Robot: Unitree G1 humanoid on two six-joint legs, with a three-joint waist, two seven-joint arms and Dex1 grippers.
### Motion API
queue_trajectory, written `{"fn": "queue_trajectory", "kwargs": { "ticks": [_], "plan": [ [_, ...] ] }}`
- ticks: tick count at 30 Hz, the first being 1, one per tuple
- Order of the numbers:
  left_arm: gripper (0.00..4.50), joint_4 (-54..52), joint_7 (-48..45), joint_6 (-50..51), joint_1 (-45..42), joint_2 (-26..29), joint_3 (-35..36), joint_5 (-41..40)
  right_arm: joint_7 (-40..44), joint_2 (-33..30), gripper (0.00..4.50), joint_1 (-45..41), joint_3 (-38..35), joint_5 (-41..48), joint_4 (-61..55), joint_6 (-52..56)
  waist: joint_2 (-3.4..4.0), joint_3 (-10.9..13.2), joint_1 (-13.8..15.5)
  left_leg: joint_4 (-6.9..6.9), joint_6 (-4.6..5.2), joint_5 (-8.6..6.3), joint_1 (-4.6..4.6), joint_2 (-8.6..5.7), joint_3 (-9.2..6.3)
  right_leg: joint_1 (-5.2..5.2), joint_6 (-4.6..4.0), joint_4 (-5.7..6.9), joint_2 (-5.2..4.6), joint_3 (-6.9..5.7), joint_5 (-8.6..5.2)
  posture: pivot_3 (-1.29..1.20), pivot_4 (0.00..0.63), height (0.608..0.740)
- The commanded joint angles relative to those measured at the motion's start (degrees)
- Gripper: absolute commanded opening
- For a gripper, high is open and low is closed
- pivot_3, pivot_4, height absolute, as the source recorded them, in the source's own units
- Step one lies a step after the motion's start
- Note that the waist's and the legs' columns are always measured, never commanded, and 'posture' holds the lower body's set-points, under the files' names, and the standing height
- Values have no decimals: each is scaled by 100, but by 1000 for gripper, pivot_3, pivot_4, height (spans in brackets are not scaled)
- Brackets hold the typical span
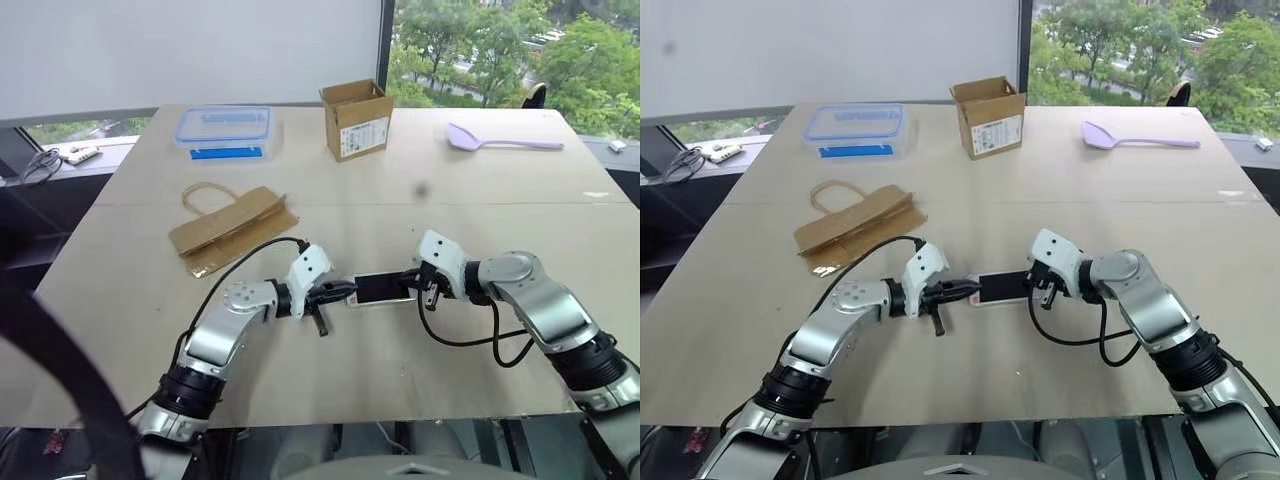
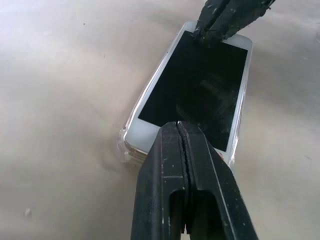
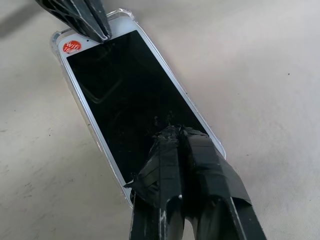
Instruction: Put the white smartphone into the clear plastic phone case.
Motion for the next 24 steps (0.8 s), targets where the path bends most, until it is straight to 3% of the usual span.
{"fn": "queue_trajectory", "kwargs": {
  "ticks": [1, 10, 17, 22, 24],
  "plan": [
    [0, 105, -2, 211, 180, 116, -191, 195, 56, -14, 32, 477, 796, -232, 1110, 708, -4, -8, -4, 0, 0, 0, 1, 0, 0, 1, 0, 0, -4, -3, 0, 0, 150, 740],
    [0, -16, -2, 365, 141, 133, -151, 158, -105, 354, 32, 515, 712, -327, 1665, 473, 1, -43, -59, -39, -17, -12, 74, 15, 4, 83, -11, -12, -26, -34, -41, 0, 150, 740],
    [0, 6, 69, 260, 221, 83, 101, 39, -270, 182, 32, 944, -69, 22, 606, -26, 21, -34, -54, -47, -17, -13, 77, 14, -4, 78, -15, -19, -30, -44, -44, 0, 150, 740],
    [0, -266, 227, 281, 293, -148, 801, -579, -540, 384, 32, 1283, -1052, 643, -468, -377, 41, 56, 21, -63, -15, -13, 43, 7, -17, 49, -13, -56, -31, -59, -41, 0, 150, 740],
    [0, -340, 218, 391, 333, -100, 1054, -814, -639, 343, 32, 1366, -1306, 783, -819, -295, 60, 84, 14, -56, -10, -6, -54, -4, -20, -59, 7, -36, -27, -64, -10, 0, 150, 740]
  ]
}}
